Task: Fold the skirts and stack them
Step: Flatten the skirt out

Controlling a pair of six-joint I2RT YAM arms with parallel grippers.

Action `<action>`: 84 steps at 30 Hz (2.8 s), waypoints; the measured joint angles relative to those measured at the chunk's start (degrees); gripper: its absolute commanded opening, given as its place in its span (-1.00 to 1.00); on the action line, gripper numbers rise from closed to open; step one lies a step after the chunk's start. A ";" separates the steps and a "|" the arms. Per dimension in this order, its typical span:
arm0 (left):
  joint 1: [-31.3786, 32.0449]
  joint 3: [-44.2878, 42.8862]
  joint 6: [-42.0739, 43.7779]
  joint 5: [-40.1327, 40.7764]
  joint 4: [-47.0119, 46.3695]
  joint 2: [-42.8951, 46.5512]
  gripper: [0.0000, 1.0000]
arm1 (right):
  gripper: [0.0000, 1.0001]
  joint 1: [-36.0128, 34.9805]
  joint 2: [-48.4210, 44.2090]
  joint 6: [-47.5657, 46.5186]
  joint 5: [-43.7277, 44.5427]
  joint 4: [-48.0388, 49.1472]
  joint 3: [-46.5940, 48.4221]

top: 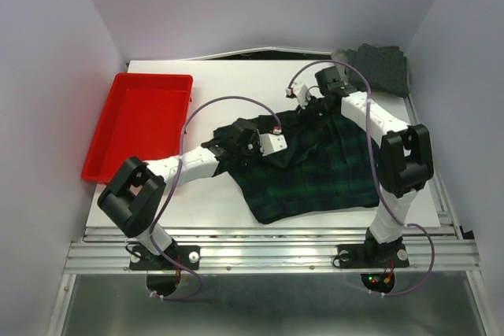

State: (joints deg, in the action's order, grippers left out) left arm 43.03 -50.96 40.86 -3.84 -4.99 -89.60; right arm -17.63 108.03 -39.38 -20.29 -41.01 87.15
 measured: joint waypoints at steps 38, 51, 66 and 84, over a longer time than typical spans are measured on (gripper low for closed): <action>-12.96 -13.44 -19.17 -1.40 2.91 1.51 0.34 | 0.82 7.10 -10.80 18.67 14.71 17.62 -10.86; -22.43 -28.33 -18.64 -13.53 16.31 -21.94 0.10 | 0.12 7.06 -12.83 19.71 19.30 -1.75 -16.35; -19.93 -5.42 -0.70 -19.10 21.84 -8.13 -0.78 | 0.11 6.01 7.37 16.00 24.74 -4.90 -3.98; -25.20 -37.24 -7.28 -11.67 25.99 -30.12 -0.10 | 0.32 1.79 8.74 16.31 27.34 4.35 -2.34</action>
State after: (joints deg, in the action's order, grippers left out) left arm 17.82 -88.20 33.58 -15.51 20.99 -119.72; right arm -15.84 116.77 -23.07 7.05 -36.67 84.82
